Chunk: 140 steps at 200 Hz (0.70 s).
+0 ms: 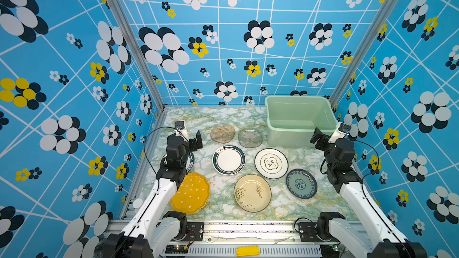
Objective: Place the plates into the plastic bin on the countertop
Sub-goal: Pick up the plate from the bottom-left of the table.
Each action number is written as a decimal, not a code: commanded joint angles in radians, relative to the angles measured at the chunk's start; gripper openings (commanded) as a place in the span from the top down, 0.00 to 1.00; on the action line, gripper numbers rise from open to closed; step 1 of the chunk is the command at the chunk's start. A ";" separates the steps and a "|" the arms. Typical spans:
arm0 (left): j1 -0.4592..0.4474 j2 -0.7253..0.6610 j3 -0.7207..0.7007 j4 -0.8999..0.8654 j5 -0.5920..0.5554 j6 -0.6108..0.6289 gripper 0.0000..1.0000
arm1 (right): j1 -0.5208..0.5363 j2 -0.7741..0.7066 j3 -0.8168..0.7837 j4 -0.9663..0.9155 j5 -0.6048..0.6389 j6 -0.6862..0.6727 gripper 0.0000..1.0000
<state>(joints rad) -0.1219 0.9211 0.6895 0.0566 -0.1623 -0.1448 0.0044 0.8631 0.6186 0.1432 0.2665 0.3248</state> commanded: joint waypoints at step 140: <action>0.181 -0.080 0.326 -1.437 0.198 -0.547 0.01 | 0.810 0.273 0.534 -0.650 -0.385 0.410 0.03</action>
<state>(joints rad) 0.0494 0.8818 1.0508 -1.2491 0.0559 -0.6441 0.6247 1.0008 1.0767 -0.5144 -0.1585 0.7086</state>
